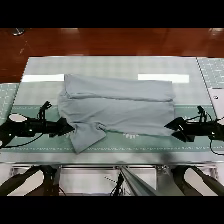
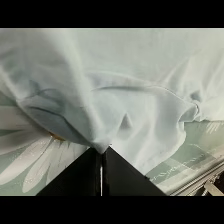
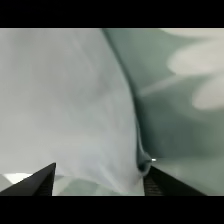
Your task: Fold the shirts.
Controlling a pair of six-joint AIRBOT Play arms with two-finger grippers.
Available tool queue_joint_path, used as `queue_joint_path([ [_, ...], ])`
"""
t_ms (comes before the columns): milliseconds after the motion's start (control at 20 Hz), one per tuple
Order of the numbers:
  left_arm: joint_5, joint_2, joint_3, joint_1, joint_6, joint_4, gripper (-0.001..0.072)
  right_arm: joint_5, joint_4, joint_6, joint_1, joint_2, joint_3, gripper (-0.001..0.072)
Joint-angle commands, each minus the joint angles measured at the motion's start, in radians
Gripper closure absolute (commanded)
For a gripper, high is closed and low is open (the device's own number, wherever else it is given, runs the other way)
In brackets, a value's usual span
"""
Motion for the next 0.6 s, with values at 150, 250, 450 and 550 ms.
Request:
queue_joint_path([
  [150,-0.024,0.001,0.029,0.008,0.000,0.001,0.0665,0.011,0.069,-0.132,0.129,-0.098,0.100,0.0689],
  [250,-0.079,0.001,0.098,0.039,0.000,0.000,0.0665,0.050,0.011,-0.122,0.129,-0.097,0.185,0.0689],
  [450,-0.075,-0.019,0.283,0.072,0.002,-0.025,0.0665,0.028,-0.093,-0.018,0.129,-0.161,0.407,0.0689],
  [550,-0.035,-0.089,0.393,0.043,-0.015,-0.042,0.0665,0.035,-0.047,-0.030,0.151,-0.235,0.511,0.0689],
])
